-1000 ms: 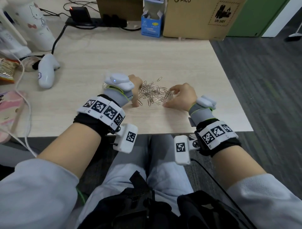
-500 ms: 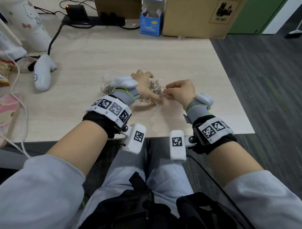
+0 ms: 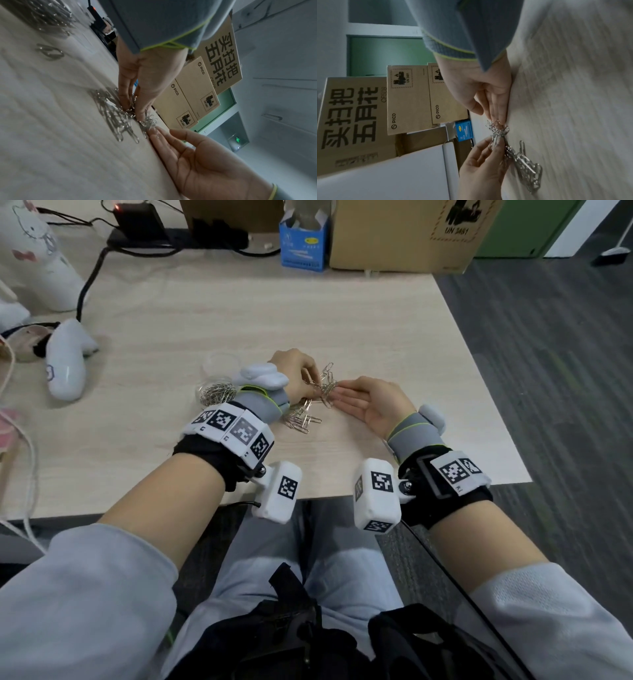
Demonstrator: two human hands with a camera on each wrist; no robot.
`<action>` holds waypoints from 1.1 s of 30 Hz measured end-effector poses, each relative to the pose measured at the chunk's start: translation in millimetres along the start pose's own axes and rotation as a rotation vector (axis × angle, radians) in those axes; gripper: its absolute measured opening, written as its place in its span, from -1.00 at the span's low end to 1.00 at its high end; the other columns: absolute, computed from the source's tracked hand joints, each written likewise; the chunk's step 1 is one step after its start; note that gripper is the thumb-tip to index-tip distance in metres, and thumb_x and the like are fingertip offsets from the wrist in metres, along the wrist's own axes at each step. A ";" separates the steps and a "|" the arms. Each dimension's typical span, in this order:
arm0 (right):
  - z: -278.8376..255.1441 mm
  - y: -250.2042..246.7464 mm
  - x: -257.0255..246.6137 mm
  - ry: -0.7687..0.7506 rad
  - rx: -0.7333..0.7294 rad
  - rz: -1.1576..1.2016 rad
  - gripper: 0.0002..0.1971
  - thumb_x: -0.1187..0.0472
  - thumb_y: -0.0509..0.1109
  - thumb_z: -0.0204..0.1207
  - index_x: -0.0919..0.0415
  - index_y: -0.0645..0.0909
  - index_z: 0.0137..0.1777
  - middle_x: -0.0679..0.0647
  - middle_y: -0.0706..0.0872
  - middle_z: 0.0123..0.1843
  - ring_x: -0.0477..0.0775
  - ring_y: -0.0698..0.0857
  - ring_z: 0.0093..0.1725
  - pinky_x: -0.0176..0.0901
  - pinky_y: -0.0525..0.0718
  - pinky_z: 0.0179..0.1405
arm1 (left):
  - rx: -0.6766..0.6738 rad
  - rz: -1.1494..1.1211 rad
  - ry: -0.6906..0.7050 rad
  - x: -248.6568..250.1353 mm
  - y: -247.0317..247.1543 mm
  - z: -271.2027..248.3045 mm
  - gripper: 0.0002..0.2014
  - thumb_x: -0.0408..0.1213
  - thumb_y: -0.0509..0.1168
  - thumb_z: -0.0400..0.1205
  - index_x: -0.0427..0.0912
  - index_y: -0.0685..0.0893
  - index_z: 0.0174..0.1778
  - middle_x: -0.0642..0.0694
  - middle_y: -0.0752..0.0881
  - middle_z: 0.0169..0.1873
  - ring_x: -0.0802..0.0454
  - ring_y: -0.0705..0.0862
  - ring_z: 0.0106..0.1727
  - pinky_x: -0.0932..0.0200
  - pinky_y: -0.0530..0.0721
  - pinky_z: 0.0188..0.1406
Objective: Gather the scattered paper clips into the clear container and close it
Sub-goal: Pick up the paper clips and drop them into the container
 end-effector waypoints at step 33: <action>11.3 -7.4 -15.4 0.092 -0.059 0.522 -0.71 0.32 0.06 0.68 0.46 0.53 -0.15 0.35 0.76 -0.43 0.25 0.79 -0.47 -0.06 0.78 -0.33 | -0.073 0.039 0.084 40.4 -5.2 33.5 -0.55 0.03 0.46 0.39 0.00 0.69 0.19 -0.07 0.67 0.14 -0.10 0.57 0.21 0.09 0.51 0.25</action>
Point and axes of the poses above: each hand's wrist, its own z-axis towards the middle knuckle, its own y-axis out of the palm, x = y × z, the point moved 8 cm from there along z, towards the middle knuckle
